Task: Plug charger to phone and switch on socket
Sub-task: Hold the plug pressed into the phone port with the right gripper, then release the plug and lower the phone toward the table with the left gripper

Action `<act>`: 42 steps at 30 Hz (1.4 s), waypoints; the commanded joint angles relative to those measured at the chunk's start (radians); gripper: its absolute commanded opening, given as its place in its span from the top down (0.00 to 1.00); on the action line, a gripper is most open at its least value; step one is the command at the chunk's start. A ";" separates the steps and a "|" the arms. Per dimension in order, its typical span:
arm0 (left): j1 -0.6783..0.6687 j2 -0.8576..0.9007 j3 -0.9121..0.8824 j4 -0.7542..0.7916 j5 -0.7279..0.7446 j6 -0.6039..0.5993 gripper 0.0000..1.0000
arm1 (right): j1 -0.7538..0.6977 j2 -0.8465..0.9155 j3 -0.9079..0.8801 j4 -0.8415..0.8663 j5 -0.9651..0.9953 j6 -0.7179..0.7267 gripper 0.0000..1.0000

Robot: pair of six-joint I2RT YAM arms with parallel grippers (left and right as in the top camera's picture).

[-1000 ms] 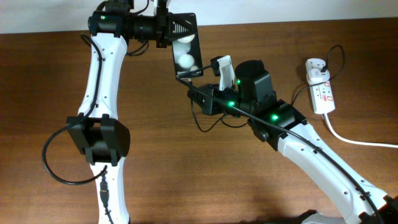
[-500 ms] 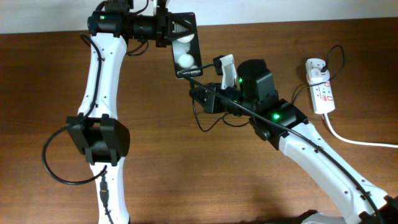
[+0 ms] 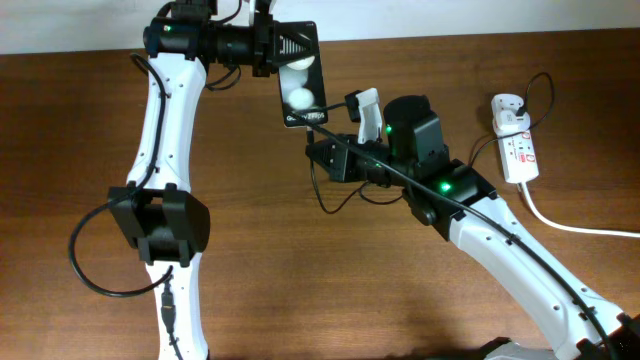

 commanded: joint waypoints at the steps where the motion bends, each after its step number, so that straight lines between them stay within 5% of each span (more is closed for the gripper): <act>1: -0.011 -0.006 0.016 -0.008 0.038 0.015 1.00 | -0.016 0.004 0.010 0.010 0.012 0.021 0.96; 42: -0.048 -0.006 0.016 -0.065 0.022 0.040 1.00 | -0.082 0.005 0.010 0.157 0.051 0.028 0.96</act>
